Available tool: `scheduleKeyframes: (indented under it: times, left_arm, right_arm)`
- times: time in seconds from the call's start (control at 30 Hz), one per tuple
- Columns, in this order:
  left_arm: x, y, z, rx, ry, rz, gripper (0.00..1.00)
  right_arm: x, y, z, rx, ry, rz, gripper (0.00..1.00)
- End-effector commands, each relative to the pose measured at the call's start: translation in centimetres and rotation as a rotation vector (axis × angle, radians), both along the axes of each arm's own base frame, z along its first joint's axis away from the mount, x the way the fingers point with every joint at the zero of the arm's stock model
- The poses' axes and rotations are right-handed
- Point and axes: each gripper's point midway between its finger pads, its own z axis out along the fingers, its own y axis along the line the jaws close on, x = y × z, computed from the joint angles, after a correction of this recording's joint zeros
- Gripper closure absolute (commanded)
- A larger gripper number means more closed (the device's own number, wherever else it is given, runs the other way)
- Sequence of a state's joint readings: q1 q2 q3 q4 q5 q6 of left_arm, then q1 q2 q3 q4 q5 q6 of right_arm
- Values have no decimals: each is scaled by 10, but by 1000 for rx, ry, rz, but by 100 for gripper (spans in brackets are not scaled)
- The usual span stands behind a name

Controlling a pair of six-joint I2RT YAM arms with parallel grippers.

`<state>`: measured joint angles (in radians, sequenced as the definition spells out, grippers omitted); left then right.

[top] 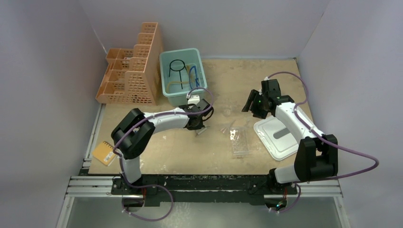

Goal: Organize the chemistry lab equipment

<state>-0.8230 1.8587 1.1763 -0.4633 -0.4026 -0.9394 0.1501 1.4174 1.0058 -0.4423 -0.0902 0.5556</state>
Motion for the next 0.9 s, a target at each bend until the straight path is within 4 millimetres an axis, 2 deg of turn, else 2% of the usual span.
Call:
scheduleKeyframes:
  times: [0.0, 0.33, 0.43, 0.57, 0.7, 0.77, 0.87]
  left_arm:
    - [16, -7, 53, -35, -112, -48, 100]
    - [51, -10, 181, -131, -407, -106, 100]
    - [72, 1, 214, -161, -454, -93, 100]
    - [106, 25, 247, -198, -502, -58, 100]
    - [139, 51, 251, -120, -500, -20, 100]
    - [154, 62, 242, -85, -474, -4, 100]
    - [174, 72, 216, -44, -418, 8, 100]
  right_arm:
    - [17, -6, 23, -25, -82, -15, 37]
    - [40, -9, 48, -28, -184, -64, 38]
    - [45, -10, 54, -27, -202, -72, 38]
    - [51, -12, 58, -40, -214, -88, 38]
    - [58, -11, 58, -42, -207, -90, 38]
    - [62, -11, 56, -46, -197, -90, 38]
    - [67, -11, 52, -54, -181, -92, 38]
